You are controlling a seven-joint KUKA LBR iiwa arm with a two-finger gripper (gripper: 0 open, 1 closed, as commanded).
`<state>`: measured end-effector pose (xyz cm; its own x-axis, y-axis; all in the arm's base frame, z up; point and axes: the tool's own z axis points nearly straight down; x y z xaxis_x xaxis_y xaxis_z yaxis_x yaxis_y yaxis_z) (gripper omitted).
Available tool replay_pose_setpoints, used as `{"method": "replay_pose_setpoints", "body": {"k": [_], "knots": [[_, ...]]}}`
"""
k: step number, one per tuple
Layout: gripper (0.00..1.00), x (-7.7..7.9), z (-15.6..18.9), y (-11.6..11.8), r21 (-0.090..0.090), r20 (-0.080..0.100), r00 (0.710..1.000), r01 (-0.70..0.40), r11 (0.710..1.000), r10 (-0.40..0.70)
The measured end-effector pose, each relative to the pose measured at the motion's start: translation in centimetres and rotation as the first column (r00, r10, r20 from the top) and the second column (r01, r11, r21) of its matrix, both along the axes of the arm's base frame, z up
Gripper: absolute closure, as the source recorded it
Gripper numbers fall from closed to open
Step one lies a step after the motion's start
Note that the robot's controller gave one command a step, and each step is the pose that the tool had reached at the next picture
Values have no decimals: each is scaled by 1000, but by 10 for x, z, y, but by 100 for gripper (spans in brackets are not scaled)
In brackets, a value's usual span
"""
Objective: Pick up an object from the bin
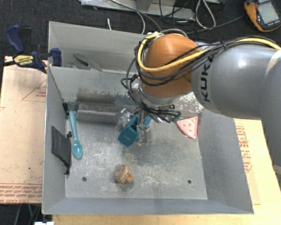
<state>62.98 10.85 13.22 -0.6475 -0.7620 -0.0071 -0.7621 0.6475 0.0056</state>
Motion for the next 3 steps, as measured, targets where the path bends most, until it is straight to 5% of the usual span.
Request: {"method": "replay_pose_setpoints", "body": {"k": [1, 2, 3], "knots": [[100, 1, -32, 4, -1, -13, 998, -62, 998, 62], [100, 3, -44, -6, 1, -10, 998, 68, 998, -68], [100, 0, 25, -8, 4, -14, 982, -188, 982, 188]]}}
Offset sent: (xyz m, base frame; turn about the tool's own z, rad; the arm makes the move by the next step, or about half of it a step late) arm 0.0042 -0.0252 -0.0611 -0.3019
